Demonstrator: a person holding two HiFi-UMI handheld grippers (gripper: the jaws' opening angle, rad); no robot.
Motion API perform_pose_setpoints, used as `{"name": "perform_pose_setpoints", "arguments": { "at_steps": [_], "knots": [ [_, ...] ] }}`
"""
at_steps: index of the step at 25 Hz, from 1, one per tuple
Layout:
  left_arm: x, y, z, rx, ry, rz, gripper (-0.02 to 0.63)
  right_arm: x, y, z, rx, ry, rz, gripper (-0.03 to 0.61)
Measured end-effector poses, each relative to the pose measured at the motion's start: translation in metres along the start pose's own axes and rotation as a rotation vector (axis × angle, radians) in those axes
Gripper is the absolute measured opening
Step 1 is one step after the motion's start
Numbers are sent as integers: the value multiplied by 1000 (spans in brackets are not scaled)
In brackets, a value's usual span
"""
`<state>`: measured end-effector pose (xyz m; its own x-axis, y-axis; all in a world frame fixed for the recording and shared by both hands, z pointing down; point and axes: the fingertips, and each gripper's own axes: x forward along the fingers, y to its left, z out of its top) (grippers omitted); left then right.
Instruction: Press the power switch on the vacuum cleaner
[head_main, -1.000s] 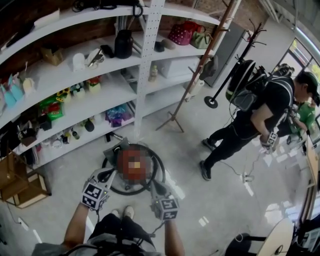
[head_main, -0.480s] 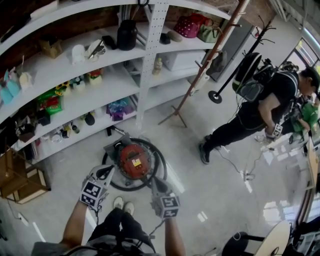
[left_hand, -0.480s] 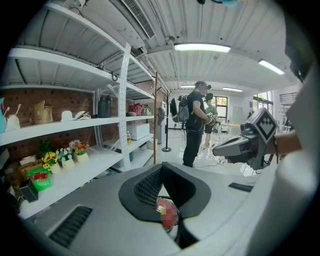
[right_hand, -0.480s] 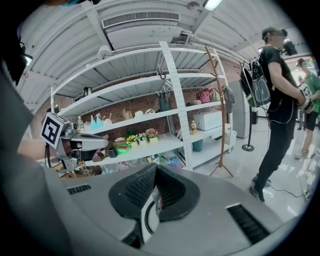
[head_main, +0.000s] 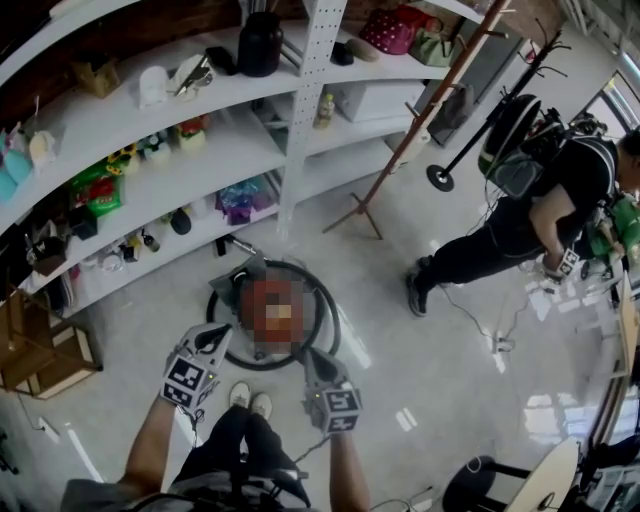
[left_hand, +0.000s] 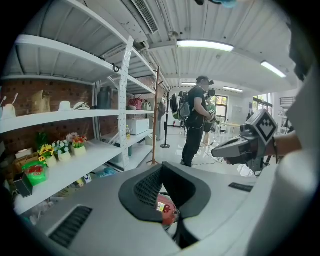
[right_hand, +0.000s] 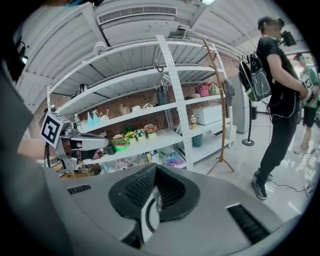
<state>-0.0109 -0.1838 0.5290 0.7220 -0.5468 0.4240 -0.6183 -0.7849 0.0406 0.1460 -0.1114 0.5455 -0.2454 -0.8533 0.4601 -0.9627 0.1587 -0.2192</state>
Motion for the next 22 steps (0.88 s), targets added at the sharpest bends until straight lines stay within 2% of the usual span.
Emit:
{"name": "perform_pose_setpoints", "arguments": {
  "at_steps": [22],
  "knots": [
    [73,35,-62,-45,67,-20,8,82,-40,-68,50,96,3,12]
  ]
}}
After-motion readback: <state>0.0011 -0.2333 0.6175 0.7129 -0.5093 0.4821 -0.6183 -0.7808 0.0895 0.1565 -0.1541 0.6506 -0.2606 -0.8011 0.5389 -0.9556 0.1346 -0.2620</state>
